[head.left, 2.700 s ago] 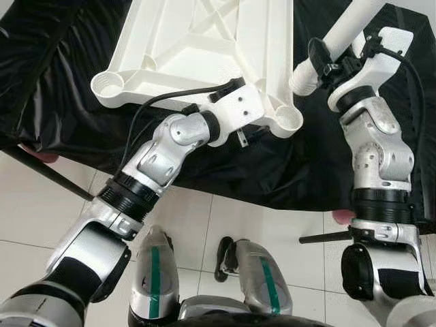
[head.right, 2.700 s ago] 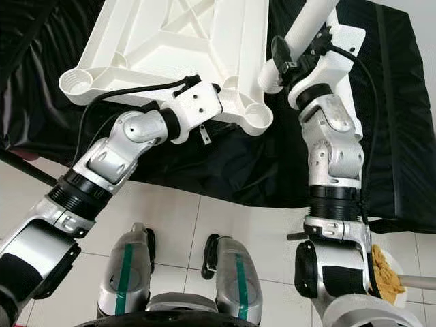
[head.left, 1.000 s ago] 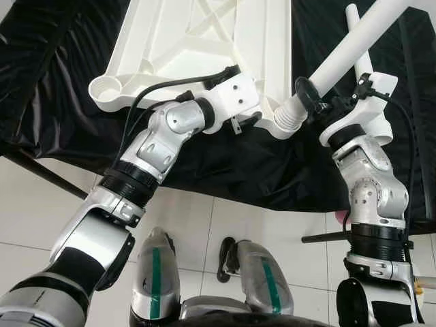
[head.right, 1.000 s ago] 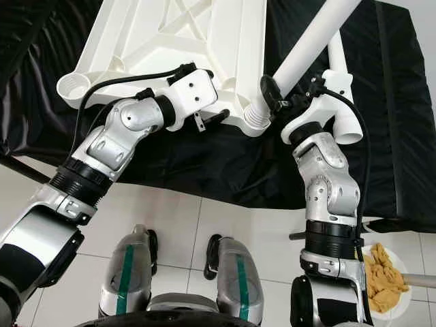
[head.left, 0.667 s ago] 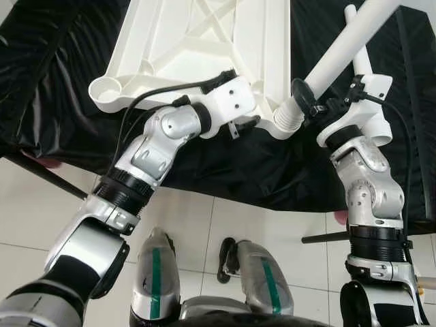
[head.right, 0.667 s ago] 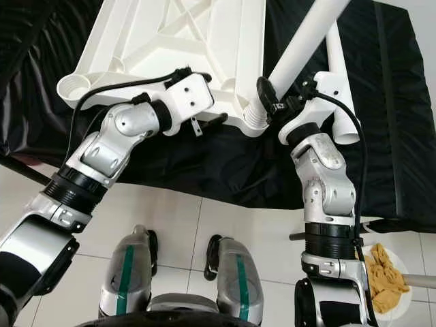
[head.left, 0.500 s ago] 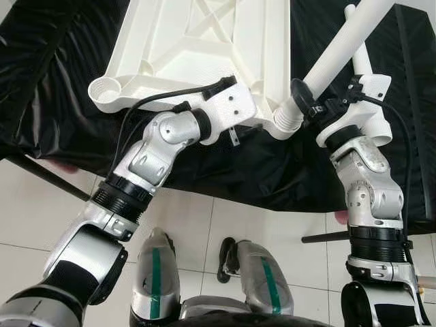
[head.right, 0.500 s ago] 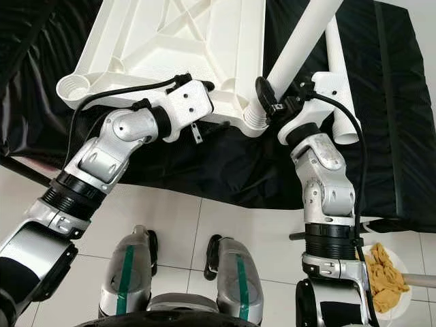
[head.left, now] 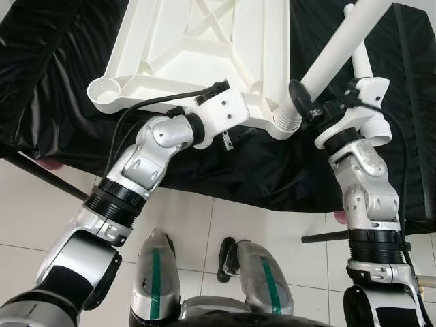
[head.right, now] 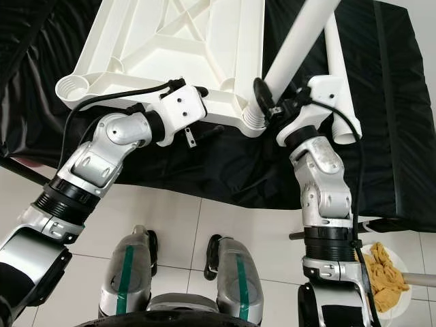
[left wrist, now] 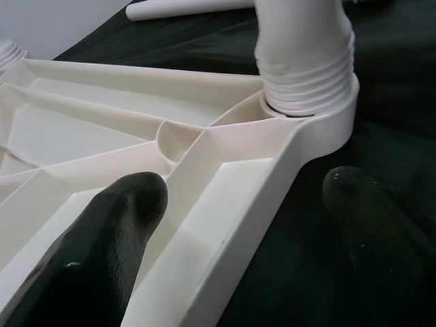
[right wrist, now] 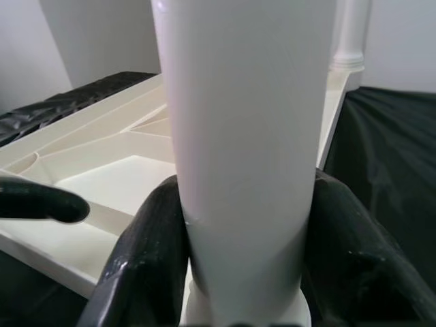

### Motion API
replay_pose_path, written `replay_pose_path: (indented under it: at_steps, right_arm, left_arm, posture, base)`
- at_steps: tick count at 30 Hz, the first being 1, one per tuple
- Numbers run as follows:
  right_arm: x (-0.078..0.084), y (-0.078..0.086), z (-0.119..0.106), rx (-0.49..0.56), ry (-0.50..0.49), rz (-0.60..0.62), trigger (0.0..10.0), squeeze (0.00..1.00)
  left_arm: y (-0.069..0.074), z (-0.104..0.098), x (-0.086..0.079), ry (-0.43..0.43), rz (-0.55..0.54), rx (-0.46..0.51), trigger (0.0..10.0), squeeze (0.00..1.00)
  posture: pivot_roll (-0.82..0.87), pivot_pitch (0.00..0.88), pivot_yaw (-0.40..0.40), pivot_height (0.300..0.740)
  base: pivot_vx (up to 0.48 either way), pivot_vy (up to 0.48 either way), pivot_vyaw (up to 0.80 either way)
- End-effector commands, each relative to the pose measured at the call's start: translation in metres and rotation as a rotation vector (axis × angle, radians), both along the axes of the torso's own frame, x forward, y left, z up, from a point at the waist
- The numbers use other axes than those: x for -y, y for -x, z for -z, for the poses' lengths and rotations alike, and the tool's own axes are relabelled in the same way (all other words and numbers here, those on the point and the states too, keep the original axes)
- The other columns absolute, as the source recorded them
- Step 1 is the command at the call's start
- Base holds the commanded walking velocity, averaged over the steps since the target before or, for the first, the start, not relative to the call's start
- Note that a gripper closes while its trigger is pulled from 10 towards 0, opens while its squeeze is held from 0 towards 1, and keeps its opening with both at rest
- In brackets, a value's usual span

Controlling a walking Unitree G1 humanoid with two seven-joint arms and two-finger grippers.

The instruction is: Building children table

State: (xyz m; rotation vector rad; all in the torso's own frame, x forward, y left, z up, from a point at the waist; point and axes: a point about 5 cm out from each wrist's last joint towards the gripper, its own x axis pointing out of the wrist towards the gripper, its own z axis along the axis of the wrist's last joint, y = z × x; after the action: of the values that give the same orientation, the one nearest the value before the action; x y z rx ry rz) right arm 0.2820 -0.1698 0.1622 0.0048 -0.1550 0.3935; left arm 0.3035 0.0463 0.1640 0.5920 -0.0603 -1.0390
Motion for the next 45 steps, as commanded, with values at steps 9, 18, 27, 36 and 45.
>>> replay_pose_path:
  at_steps: [9,18,27,36,45]
  right_arm:
    - [-0.002,0.007,0.024,-0.072,0.037,-0.024,10.0,0.0]
    - [0.003,0.005,0.033,-0.131,-0.02,0.013,10.0,0.0]
    - [0.008,-0.008,0.037,-0.202,-0.06,0.074,10.0,0.0]
    - [0.004,-0.013,0.035,-0.205,-0.045,0.065,10.0,0.0]
    - [0.014,-0.008,0.028,-0.223,-0.018,0.001,10.0,0.0]
  left_arm:
    - [0.0,-0.004,-0.003,0.003,-0.003,-0.001,10.0,0.0]
    - [-0.001,-0.006,-0.005,-0.001,-0.007,0.002,10.0,0.0]
    - [-0.002,-0.007,-0.007,-0.011,-0.015,0.014,10.0,0.0]
    - [-0.003,-0.009,-0.007,-0.012,-0.017,0.018,10.0,0.0]
    - [-0.003,-0.009,-0.009,-0.016,-0.028,0.026,10.0,0.0]
  posture:
    - [0.09,0.113,-0.063,0.74]
    - [0.09,0.115,-0.058,0.74]
    - [0.1,0.113,-0.057,0.74]
    - [0.11,0.113,-0.06,0.74]
    - [0.11,0.109,-0.064,0.74]
  base:
    - [0.0,0.0,0.0]
    - [0.0,0.0,0.0]
    - [0.0,0.0,0.0]
    - [0.0,0.0,0.0]
    - [0.0,0.0,0.0]
